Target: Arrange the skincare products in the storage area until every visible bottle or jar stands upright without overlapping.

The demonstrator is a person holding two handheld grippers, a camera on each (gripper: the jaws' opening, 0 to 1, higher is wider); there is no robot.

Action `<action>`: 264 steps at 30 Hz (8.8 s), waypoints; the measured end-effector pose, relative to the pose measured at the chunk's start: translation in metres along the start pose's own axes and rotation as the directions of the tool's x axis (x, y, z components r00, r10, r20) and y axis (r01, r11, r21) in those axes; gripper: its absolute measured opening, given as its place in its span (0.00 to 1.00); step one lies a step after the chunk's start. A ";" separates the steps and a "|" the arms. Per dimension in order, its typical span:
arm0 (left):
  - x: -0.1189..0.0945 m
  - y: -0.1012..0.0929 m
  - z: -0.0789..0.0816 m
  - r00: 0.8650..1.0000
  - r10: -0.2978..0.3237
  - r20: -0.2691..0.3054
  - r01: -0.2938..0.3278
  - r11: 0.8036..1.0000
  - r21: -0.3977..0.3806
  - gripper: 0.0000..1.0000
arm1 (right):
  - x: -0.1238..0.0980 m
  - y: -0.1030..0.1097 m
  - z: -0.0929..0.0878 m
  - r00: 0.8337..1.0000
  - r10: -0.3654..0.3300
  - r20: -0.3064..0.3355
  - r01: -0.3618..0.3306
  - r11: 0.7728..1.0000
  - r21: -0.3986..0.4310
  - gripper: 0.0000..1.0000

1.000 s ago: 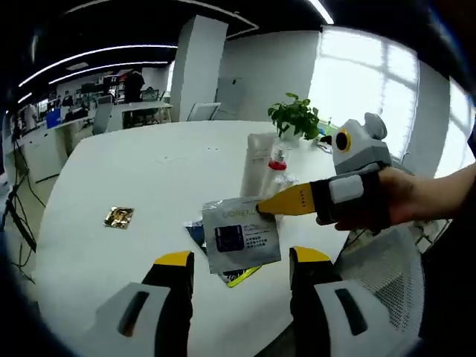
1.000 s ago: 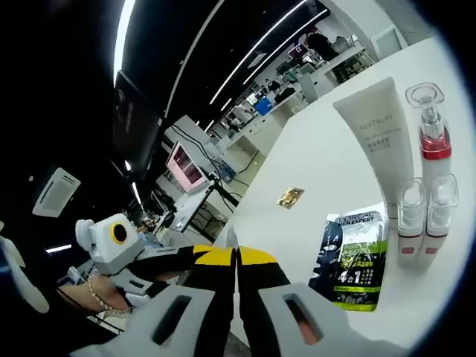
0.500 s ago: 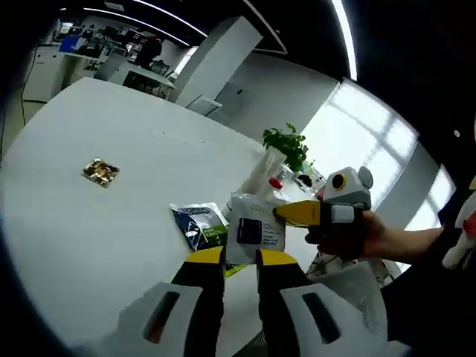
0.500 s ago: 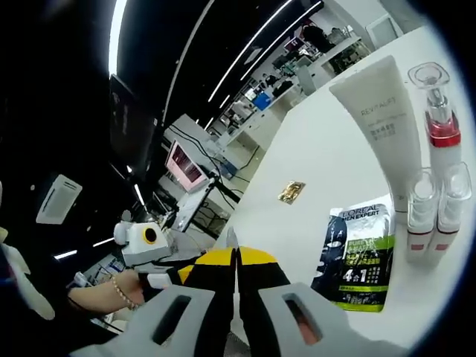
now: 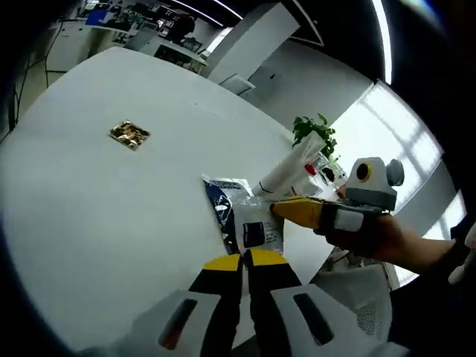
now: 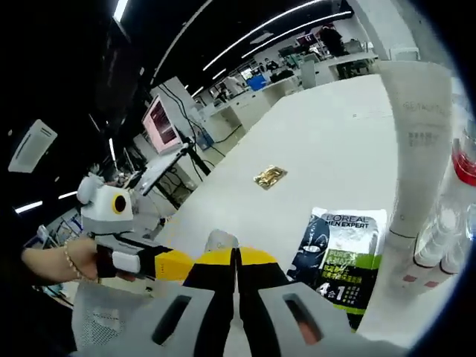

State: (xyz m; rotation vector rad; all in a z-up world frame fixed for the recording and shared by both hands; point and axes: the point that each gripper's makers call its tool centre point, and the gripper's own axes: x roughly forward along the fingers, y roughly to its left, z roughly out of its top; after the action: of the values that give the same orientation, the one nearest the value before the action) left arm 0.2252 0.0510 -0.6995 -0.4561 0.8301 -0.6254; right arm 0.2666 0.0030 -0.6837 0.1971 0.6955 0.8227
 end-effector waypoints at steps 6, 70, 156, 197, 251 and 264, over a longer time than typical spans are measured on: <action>0.011 0.018 -0.012 0.993 0.092 -0.076 -0.089 0.995 0.045 0.00 | 0.021 -0.012 -0.021 0.993 -0.081 -0.091 0.061 0.976 -0.209 0.01; 0.064 0.039 -0.007 0.968 0.231 -0.100 -0.076 0.648 0.758 0.18 | 0.051 -0.033 -0.024 0.984 -0.163 -0.068 0.108 0.860 -0.499 0.16; -0.045 0.014 -0.001 0.976 0.199 0.087 -0.217 0.862 0.458 0.95 | -0.159 -0.081 -0.038 0.937 -0.329 0.115 0.342 0.932 -0.124 0.99; -0.004 0.056 0.043 0.967 0.253 0.007 -0.223 0.837 0.501 0.96 | -0.157 -0.085 -0.044 0.936 -0.336 0.100 0.347 0.930 -0.121 0.98; 0.100 0.171 0.149 0.884 0.440 -0.160 -0.305 0.801 0.515 0.61 | -0.155 -0.097 -0.053 0.930 -0.361 0.063 0.365 0.929 -0.059 0.98; 0.102 0.171 0.149 0.870 0.460 -0.177 -0.303 0.782 0.545 0.48 | -0.156 -0.099 -0.055 0.928 -0.369 0.056 0.372 0.926 -0.061 0.98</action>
State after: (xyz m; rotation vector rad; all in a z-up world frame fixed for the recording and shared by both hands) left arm 0.4519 0.1275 -0.7666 0.3017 0.9753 -0.5023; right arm 0.2175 -0.1833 -0.6907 0.0167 0.6361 0.4769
